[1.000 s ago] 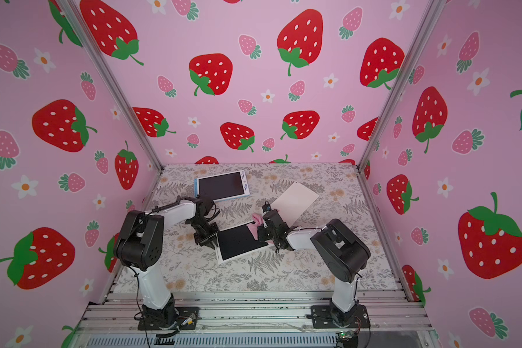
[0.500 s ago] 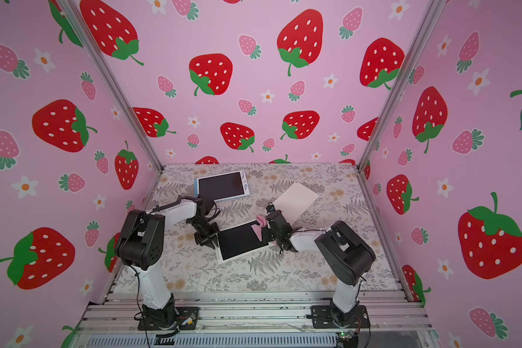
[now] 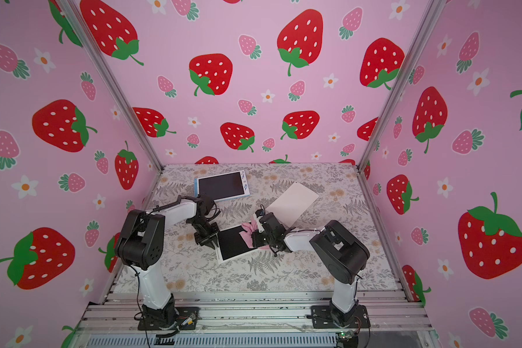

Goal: Wipe the drawing tablet
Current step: Wipe the dirt from the drawing tablet.

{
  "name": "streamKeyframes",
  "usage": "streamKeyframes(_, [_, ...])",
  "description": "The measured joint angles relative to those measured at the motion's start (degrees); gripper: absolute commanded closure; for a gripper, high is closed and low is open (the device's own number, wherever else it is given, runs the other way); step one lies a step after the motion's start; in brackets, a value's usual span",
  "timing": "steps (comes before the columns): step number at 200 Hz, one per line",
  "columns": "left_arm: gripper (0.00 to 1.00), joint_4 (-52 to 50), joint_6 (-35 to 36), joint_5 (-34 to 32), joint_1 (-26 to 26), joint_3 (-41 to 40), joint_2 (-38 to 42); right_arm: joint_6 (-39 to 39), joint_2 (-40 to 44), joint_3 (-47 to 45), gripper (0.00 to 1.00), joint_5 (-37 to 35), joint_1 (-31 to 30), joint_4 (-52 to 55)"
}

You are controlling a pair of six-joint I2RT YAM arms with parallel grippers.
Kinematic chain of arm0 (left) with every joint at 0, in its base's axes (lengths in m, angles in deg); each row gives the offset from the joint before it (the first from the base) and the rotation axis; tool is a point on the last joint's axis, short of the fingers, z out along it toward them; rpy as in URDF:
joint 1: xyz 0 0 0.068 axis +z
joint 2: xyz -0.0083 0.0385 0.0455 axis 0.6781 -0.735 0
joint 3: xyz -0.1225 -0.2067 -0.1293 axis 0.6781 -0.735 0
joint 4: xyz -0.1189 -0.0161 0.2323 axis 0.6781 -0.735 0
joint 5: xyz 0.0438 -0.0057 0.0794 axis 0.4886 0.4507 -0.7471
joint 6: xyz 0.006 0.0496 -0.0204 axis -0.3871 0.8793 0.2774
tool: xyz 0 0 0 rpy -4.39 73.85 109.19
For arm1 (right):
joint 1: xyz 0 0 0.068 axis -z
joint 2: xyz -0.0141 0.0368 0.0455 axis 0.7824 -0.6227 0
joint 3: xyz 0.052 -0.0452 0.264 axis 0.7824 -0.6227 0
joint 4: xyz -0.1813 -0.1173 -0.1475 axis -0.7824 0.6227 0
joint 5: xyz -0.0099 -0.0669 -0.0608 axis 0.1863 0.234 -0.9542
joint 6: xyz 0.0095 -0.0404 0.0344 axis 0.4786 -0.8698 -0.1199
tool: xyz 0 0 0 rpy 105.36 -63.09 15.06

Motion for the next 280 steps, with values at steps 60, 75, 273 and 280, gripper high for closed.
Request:
streamKeyframes(60, [0.84, 0.00, 0.04, 0.02, -0.02, 0.02, 0.02, -1.64, 0.24, 1.97, 1.00, -3.39, -4.37, 1.25])
streamKeyframes(75, [0.84, 0.00, 0.04, 0.02, -0.02, 0.02, 0.02, -1.33, 0.24, 1.60, 1.00, -3.30, -6.34, 2.27])
streamKeyframes(273, [0.84, 0.15, 0.04, 0.26, -0.07, 0.02, -0.13, -2.03, 3.39, 1.73, 1.00, -11.98, -3.52, 7.61])
streamKeyframes(280, [0.84, 0.15, 0.04, 0.28, -0.04, 0.02, -0.26, -2.49, 1.79, 3.61, 1.00, -12.76, -3.72, 7.89])
